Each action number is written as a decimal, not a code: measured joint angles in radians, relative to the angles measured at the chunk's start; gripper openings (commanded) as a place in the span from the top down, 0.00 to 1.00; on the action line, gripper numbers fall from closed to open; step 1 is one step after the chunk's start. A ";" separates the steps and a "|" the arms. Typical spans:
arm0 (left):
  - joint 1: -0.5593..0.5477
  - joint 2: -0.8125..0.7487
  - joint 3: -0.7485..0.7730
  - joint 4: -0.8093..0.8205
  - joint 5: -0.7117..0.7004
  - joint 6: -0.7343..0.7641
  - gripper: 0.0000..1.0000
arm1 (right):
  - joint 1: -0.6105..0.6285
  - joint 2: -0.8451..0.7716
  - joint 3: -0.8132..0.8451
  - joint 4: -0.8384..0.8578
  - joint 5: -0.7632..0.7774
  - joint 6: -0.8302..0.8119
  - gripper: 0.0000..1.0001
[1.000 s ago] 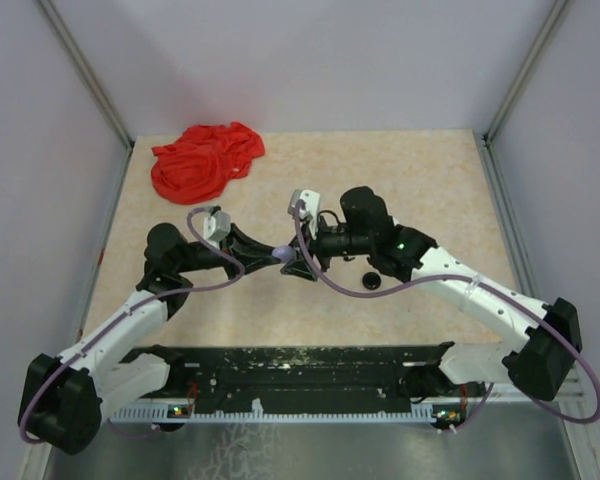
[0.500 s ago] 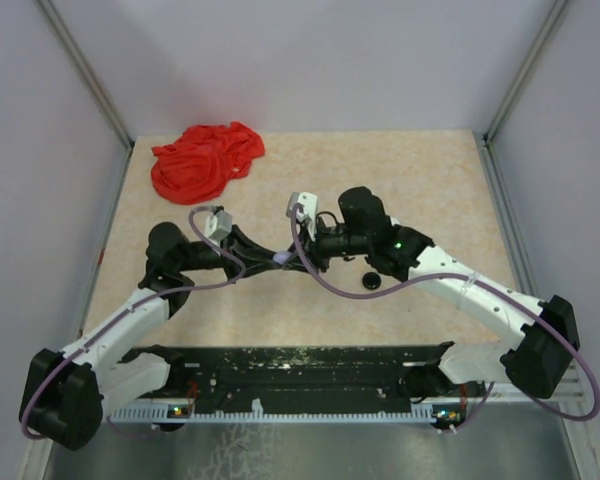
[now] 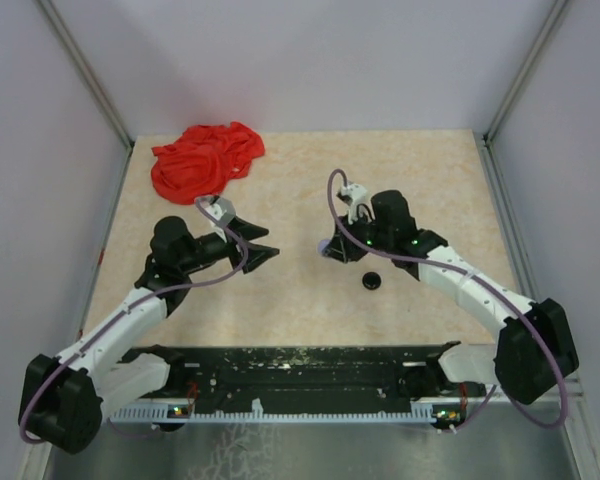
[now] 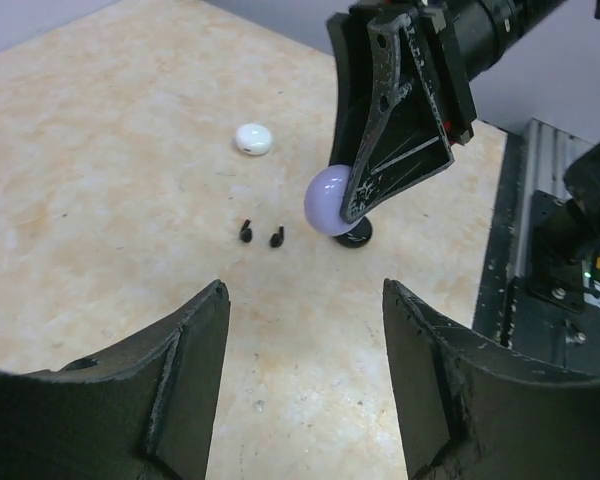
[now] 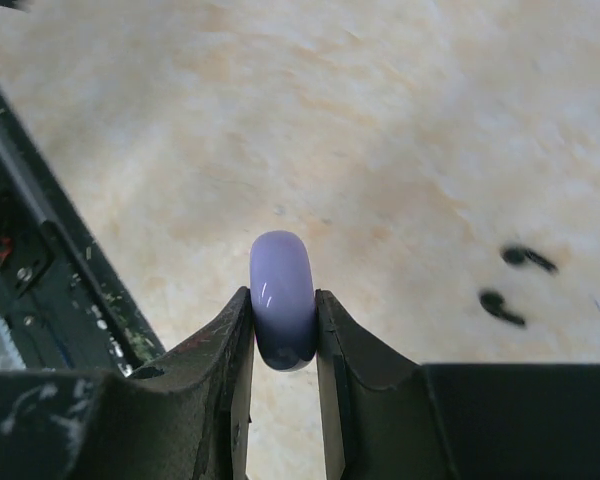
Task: Insert the wireless bluetooth earbuds into the charging case
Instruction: Place the charging case at the center of the board.
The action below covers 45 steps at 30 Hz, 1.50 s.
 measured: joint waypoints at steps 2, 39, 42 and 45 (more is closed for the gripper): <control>0.000 -0.005 0.006 -0.032 -0.048 0.011 0.31 | -0.064 -0.004 -0.050 0.002 0.040 0.059 0.87; 0.019 -0.024 0.061 -0.213 -0.318 0.008 0.26 | -0.606 0.257 -0.223 0.201 0.208 0.447 0.33; 0.023 -0.022 0.061 -0.213 -0.314 0.002 0.26 | -0.606 0.209 -0.224 0.136 0.221 0.431 0.32; 0.026 -0.018 0.061 -0.213 -0.309 -0.006 0.26 | -0.602 0.138 -0.224 0.078 0.229 0.408 0.32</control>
